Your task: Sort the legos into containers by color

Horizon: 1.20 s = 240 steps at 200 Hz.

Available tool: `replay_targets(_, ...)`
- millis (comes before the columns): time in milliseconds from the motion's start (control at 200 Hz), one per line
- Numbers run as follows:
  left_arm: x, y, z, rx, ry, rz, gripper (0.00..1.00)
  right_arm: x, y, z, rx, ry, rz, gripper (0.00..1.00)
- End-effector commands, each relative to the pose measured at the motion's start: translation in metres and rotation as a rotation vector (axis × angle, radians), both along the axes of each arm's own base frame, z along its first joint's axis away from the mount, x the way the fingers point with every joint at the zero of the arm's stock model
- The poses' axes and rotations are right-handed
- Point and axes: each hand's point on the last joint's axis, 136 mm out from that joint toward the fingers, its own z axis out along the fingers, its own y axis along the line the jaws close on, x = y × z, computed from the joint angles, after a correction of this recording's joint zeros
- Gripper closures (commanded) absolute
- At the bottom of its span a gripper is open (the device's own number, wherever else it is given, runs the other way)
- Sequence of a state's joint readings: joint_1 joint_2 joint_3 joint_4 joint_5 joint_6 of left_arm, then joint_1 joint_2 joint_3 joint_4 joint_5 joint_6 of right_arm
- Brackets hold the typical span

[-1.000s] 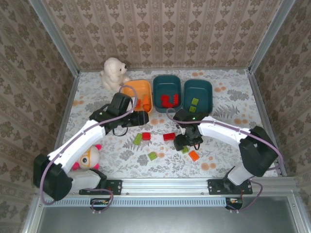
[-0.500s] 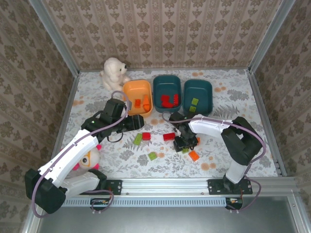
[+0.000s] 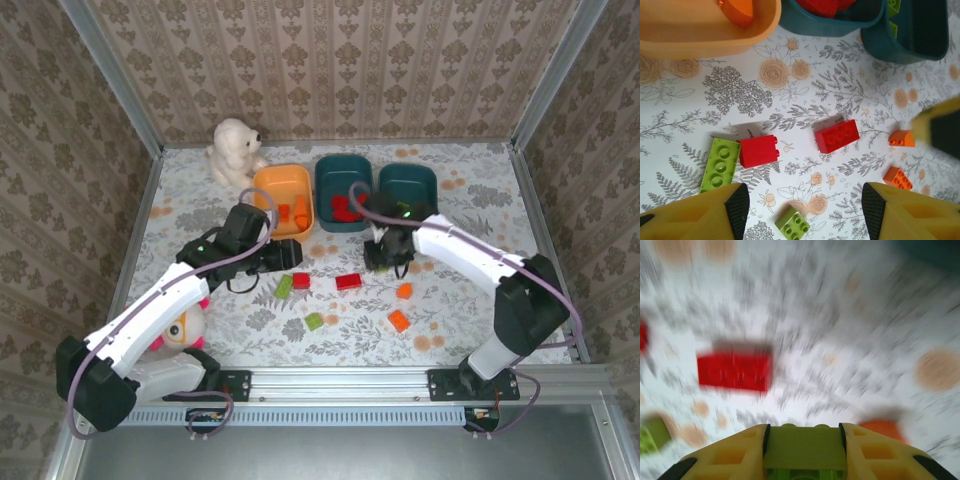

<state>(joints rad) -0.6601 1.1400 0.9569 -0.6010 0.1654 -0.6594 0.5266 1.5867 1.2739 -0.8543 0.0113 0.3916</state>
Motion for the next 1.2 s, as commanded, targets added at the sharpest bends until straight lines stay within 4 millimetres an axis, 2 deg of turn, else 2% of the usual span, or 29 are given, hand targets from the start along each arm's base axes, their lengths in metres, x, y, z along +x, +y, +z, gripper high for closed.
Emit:
replay_targets(0,0.005,-0.010,0.008,0.020,-0.035,-0.031,0.36,0.037,-0.042,0.016,-0.068,-0.052,-0.107,0.67)
replay_targets(175,0.008,-0.026,0.008,0.028,-0.044,-0.063,0.36,0.093,-0.079,0.009,-0.151,-0.064,-0.222,0.69)
replay_targets(310,0.008,-0.032,0.009,0.033,-0.054,-0.073,0.36,0.120,-0.099,-0.012,-0.223,-0.034,-0.268,0.69)
replay_targets(450,0.006,-0.039,0.012,0.039,-0.061,-0.104,0.36,0.128,-0.114,-0.042,-0.286,0.029,-0.294,0.70)
replay_targets(555,0.002,-0.046,0.012,0.046,-0.058,-0.153,0.36,0.133,-0.117,-0.057,-0.286,0.051,-0.300,0.69)
replay_targets(680,-0.006,-0.061,0.006,0.052,-0.042,-0.248,0.36,0.136,-0.115,-0.066,-0.294,0.076,-0.295,0.64)
replay_targets(750,-0.013,-0.072,0.001,0.070,-0.034,-0.326,0.36,0.137,-0.114,-0.066,-0.292,0.077,-0.295,0.57)
replay_targets(850,-0.027,-0.091,-0.008,0.127,-0.032,-0.460,0.35,0.141,-0.112,-0.055,-0.274,0.054,-0.297,0.45)
replay_targets(950,-0.044,-0.115,-0.018,0.170,-0.030,-0.599,0.34,0.144,-0.110,-0.033,-0.247,0.010,-0.298,0.37)
replay_targets(1075,-0.071,-0.150,-0.031,0.213,-0.041,-0.769,0.32,0.142,-0.106,0.013,-0.192,-0.090,-0.305,0.32)
replay_targets(1195,-0.096,-0.183,-0.046,0.251,-0.029,-0.898,0.29,0.122,-0.110,0.060,-0.123,-0.197,-0.345,0.27)
